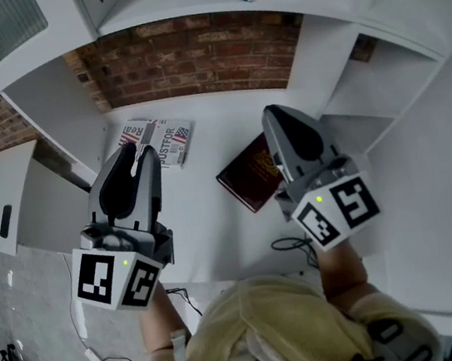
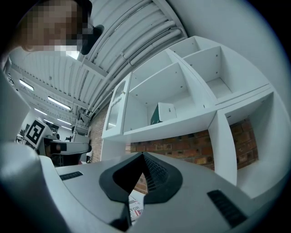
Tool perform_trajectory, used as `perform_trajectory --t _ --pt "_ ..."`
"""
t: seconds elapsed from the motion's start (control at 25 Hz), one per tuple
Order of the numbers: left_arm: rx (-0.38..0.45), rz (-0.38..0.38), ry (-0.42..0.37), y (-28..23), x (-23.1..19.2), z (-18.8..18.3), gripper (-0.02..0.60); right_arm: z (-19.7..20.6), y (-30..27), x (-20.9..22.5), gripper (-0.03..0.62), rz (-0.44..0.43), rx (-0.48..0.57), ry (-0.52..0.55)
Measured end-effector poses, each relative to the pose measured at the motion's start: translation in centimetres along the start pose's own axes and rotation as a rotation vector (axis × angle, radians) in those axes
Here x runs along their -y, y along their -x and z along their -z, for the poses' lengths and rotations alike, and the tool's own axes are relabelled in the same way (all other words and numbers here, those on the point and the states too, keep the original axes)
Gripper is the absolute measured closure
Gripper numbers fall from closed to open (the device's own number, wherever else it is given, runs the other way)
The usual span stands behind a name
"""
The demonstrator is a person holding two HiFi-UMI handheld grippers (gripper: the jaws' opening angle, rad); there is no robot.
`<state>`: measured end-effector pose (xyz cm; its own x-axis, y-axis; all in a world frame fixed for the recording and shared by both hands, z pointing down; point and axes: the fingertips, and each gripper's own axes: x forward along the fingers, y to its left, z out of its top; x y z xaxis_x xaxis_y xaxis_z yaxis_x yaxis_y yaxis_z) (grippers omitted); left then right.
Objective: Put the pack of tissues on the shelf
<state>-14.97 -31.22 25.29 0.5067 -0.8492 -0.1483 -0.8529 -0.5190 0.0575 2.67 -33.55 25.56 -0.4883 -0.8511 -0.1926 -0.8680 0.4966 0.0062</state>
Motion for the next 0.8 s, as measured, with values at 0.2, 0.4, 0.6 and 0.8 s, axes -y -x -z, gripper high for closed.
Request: perform_trajectory --t 0.2,0.4,0.6,0.8 --pt "-0.003 0.002 -0.011 -0.25 0.14 -0.03 0.466 -0.10 -0.13 0.01 0.592 -0.005 0.000 -0.001" --pt "-0.005 0.008 -0.020 -0.15 0.22 -0.23 0.466 -0.01 -0.24 -0.25 0.592 -0.010 -0.007 0.000" --pt "-0.008 0.005 -0.017 0.02 0.09 -0.22 0.472 0.07 -0.44 -0.34 0.592 -0.014 -0.009 0.002" --pt "-0.017 -0.001 -0.016 0.21 0.08 -0.11 0.487 0.07 -0.39 -0.34 0.592 -0.014 -0.011 0.004"
